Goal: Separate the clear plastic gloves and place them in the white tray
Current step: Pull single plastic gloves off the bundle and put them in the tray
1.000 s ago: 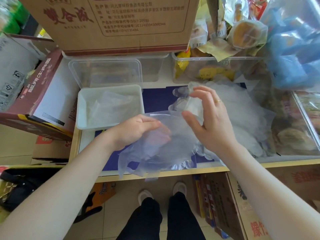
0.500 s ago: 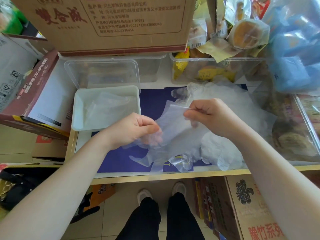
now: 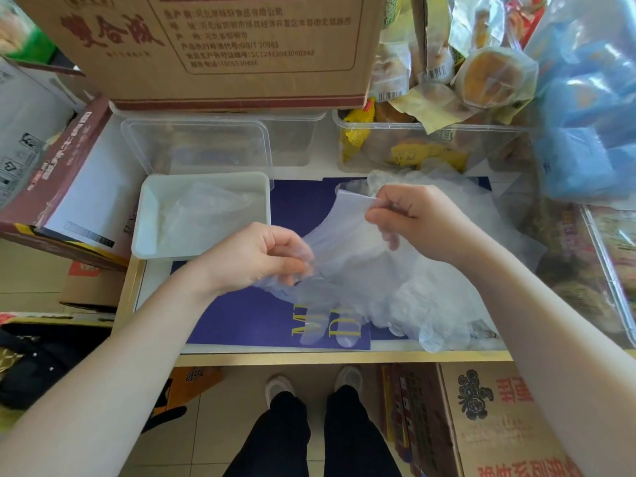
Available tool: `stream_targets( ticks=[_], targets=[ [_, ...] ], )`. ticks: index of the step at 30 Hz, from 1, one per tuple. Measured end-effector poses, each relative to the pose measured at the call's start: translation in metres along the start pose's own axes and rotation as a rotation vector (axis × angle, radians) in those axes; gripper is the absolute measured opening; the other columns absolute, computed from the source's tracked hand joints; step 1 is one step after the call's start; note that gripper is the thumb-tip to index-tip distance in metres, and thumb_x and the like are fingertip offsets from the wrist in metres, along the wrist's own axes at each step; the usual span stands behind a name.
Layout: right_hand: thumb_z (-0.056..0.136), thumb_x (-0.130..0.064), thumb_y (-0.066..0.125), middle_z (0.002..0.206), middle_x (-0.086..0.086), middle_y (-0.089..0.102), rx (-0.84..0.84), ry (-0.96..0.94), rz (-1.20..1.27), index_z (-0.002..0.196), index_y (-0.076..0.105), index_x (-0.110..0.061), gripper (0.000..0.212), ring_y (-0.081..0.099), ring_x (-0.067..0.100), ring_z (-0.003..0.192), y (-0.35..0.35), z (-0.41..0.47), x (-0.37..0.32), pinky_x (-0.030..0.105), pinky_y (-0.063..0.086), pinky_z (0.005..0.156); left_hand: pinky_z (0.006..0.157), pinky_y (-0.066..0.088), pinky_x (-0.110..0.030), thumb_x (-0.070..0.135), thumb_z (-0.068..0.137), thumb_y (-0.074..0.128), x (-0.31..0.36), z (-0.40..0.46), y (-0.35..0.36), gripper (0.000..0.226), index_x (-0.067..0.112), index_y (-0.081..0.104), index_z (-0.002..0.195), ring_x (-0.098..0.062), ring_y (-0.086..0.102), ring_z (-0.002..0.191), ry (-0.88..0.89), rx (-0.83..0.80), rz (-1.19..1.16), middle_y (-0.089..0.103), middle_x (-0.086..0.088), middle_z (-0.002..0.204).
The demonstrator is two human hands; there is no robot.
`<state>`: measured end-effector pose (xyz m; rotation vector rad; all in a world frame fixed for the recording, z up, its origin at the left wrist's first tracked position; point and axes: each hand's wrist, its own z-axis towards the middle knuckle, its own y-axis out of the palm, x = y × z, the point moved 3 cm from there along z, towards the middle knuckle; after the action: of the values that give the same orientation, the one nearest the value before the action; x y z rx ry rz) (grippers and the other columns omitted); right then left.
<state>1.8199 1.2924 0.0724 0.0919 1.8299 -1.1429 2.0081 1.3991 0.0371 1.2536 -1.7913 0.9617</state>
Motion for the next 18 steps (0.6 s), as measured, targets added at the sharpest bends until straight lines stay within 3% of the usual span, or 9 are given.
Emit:
stream_targets(
  ticks=[4,6,9,12,16,18],
  targets=[
    [0.093,-0.017,0.053,0.047,-0.007,0.05,0.05,-0.029,-0.02,0.073,0.06,-0.001,0.026,0.05,0.003,0.042,0.0,0.003,0.001,0.009,0.037,0.048,0.068,0.048,-0.019,0.015,0.08,0.073,-0.013,-0.001,-0.009,0.017,0.024,0.068,0.094,-0.005,0.065,0.074,-0.221,-0.048,0.45,0.072,0.008,0.083],
    [0.093,-0.018,0.053,0.048,-0.006,0.05,0.032,-0.056,-0.027,0.076,0.063,0.0,0.027,0.05,0.0,0.045,0.003,0.004,0.001,0.009,0.036,0.05,0.075,0.051,-0.022,0.021,0.079,0.073,-0.009,0.002,-0.005,0.031,0.027,0.062,0.107,-0.006,0.064,0.086,-0.238,-0.058,0.532,0.069,0.013,0.091],
    [0.093,-0.023,0.055,0.046,-0.008,0.051,0.004,-0.111,-0.062,0.073,0.064,-0.002,0.03,0.051,0.007,0.053,0.009,0.005,-0.001,0.016,0.038,0.055,0.089,0.05,-0.029,0.035,0.078,0.071,0.01,0.012,0.009,0.031,0.024,0.061,0.105,-0.009,0.064,0.095,-0.115,0.081,0.343,0.068,0.008,0.099],
    [0.092,-0.027,0.055,0.045,-0.009,0.05,-0.006,-0.168,-0.073,0.071,0.064,-0.004,0.033,0.054,0.013,0.06,0.01,0.007,-0.002,0.019,0.04,0.059,0.084,0.048,-0.04,0.036,0.089,0.059,0.025,0.023,0.025,0.022,0.015,0.067,0.088,-0.017,0.064,0.081,0.034,0.201,0.148,0.071,0.001,0.085],
    [0.09,-0.027,0.059,0.047,-0.006,0.055,-0.029,-0.014,0.14,0.076,0.063,0.002,0.033,0.043,0.007,0.037,-0.001,0.007,0.009,0.011,0.032,0.043,0.063,0.042,-0.027,0.018,0.091,0.058,0.029,0.026,0.036,0.024,0.015,0.061,0.067,-0.012,0.05,0.056,0.077,0.288,0.022,0.06,0.003,0.058],
    [0.08,-0.041,0.065,0.052,-0.004,0.062,-0.073,0.102,0.412,0.083,0.065,0.002,0.043,0.048,0.01,0.046,-0.009,0.003,0.026,0.016,0.039,0.048,0.057,0.044,-0.018,0.009,0.09,0.057,0.028,0.027,0.035,0.019,0.013,0.063,0.072,-0.007,0.052,0.051,0.058,0.373,-0.125,0.062,0.005,0.056]
  ],
)
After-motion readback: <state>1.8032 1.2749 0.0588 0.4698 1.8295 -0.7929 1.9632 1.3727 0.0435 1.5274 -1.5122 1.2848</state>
